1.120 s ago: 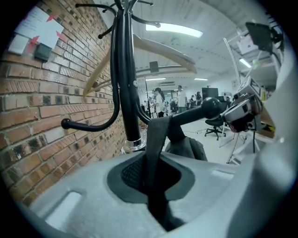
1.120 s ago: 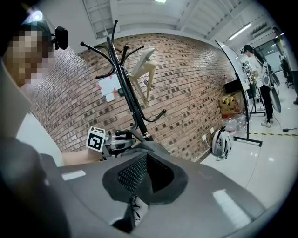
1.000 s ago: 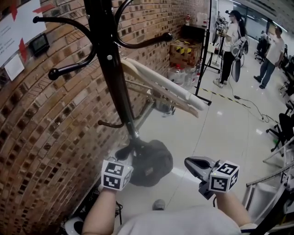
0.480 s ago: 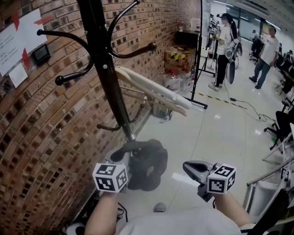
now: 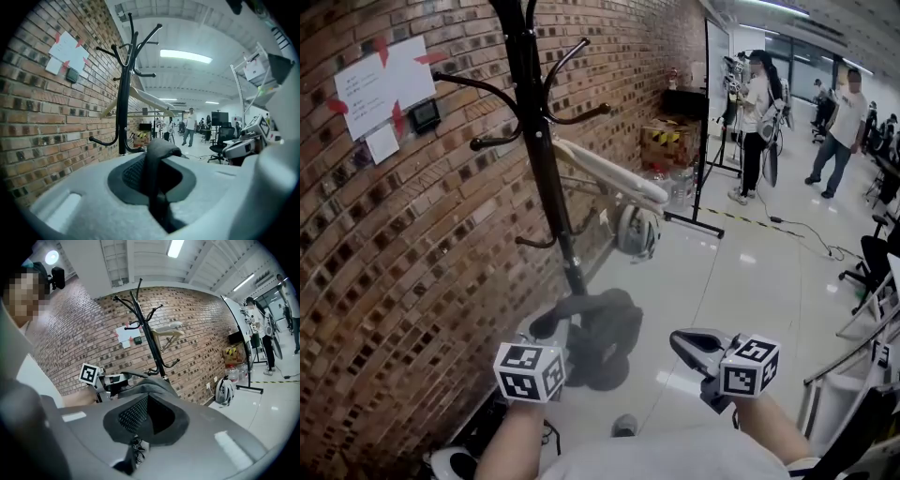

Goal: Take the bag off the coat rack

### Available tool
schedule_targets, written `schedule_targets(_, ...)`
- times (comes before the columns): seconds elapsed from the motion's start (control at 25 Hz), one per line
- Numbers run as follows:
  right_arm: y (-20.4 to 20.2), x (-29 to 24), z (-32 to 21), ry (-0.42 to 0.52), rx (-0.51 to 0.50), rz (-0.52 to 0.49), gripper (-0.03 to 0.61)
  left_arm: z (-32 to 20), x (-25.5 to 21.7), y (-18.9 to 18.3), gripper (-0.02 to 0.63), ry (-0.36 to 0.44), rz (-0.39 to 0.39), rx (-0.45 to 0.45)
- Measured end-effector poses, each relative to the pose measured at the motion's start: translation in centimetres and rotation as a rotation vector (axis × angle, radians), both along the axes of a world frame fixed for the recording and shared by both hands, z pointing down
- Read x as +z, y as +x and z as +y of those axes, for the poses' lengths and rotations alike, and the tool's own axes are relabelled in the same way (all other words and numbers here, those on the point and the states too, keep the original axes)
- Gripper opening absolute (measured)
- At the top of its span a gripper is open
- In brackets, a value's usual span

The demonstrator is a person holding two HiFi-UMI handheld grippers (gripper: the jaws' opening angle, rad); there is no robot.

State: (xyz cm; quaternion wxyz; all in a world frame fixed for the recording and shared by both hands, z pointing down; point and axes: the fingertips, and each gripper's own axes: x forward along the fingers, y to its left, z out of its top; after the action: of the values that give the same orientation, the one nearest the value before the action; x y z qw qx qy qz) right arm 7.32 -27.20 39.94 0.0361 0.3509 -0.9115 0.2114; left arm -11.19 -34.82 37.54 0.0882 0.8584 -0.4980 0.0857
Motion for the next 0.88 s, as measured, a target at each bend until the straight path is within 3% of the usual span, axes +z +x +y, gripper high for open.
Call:
schedule_targets(0.24,-0.4,0.8,8.5,-0.007,-0.033,-0.039,0.0,10.1,0.6,0.6,0.02,-0.045,0.011,-0.044)
schedule_targets(0.56,-0.2,0.5,16.8,-0.02,-0.029,-0.079,0.0,22.2,5.3,3.3,0.02,-0.216,-0.004,0.066)
schedule_targets(0.88,-2.9,1.4,27.7,-0.025,0.014,-0.035,0.0,35.0,5.4,2.8,0.02,-0.187,0.062,0.169)
